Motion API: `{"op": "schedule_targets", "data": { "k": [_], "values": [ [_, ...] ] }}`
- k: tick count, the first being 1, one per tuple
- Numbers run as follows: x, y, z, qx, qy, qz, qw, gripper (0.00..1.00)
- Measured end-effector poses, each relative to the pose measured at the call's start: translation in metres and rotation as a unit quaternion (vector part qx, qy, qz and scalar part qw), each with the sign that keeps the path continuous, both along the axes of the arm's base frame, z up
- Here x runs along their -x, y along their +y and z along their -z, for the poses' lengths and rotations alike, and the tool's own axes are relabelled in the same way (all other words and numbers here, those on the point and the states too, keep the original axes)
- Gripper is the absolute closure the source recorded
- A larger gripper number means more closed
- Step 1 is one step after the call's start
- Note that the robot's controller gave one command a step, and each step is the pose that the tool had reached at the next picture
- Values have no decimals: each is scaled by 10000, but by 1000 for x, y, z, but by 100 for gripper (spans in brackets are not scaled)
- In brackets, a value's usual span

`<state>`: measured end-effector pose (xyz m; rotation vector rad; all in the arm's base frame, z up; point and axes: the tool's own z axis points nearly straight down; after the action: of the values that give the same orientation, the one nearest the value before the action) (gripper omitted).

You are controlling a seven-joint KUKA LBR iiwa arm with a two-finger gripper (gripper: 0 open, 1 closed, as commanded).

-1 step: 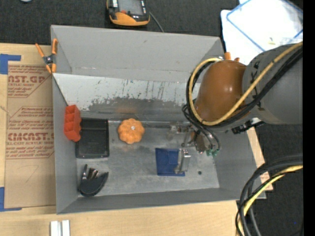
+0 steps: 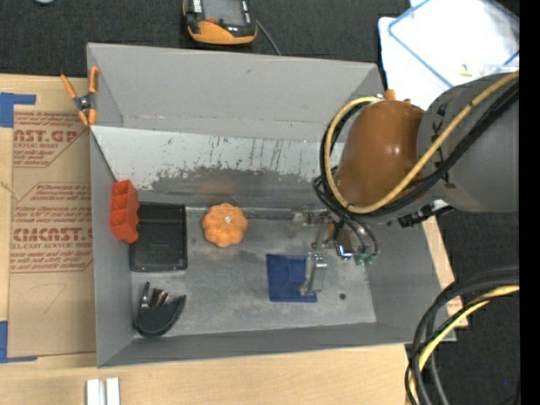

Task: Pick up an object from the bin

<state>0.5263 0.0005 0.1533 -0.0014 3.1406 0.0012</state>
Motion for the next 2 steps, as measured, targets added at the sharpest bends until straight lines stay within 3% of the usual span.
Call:
{"op": "schedule_targets", "data": {
  "k": [1, 2],
  "values": [
    [21, -8, 84, -7, 27, 399, 9992, 0],
    [19, 3, 7, -18, -84, 905, 9959, 0]
  ]
}}
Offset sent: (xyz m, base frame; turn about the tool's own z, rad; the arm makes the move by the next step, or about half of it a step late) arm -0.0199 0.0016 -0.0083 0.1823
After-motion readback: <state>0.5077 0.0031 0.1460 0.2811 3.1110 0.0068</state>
